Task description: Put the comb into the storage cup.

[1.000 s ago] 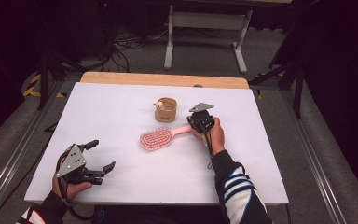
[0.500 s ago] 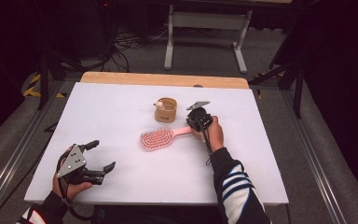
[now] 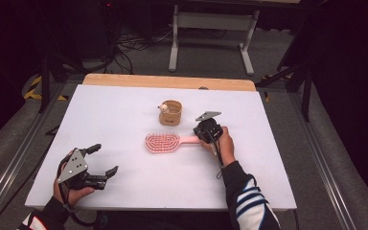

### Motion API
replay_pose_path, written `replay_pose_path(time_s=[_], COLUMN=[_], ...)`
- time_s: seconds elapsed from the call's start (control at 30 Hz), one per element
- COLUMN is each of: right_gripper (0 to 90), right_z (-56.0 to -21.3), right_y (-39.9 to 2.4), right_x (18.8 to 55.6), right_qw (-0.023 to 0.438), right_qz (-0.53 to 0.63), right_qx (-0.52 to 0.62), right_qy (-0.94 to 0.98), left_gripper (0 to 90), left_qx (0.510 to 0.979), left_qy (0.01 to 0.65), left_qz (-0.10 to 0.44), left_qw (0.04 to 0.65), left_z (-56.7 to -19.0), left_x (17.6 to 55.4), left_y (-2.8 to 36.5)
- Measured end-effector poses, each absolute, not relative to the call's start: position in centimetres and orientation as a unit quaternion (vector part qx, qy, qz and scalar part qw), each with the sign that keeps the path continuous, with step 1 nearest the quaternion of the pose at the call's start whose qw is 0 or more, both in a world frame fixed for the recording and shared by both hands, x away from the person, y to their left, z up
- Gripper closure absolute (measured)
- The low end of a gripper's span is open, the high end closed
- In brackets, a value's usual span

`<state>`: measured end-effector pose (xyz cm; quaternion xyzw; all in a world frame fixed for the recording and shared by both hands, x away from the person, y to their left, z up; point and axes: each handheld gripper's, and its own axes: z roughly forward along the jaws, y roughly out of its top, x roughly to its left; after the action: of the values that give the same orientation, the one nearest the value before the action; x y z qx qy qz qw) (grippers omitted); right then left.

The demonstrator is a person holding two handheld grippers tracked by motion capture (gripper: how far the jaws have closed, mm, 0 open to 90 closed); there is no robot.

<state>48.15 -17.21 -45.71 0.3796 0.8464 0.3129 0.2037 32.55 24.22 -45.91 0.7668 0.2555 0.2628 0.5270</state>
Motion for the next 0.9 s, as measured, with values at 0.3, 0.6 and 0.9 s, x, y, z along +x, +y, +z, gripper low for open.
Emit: replay_pose_path(time_s=[0.3, 0.6, 0.9], right_gripper=[90.0, 90.0, 90.0], right_z=[-45.9, -45.7, -45.6], right_y=[-17.5, -17.4, -17.6], right_x=[45.7, 43.9, 42.7], right_qw=[0.205, 0.187, 0.174], right_qz=[0.319, 0.316, 0.316], right_qx=[0.358, 0.340, 0.328], right_qy=[0.853, 0.866, 0.873], left_gripper=[7.5, 7.5, 7.6], left_qx=[0.767, 0.767, 0.764], left_qy=[0.254, 0.251, 0.252], left_qz=[0.263, 0.267, 0.271], left_qw=[0.527, 0.526, 0.528], left_z=[-45.9, -45.8, -45.6], left_x=[32.5, 32.3, 32.2], left_y=[24.1, 24.2, 24.4])
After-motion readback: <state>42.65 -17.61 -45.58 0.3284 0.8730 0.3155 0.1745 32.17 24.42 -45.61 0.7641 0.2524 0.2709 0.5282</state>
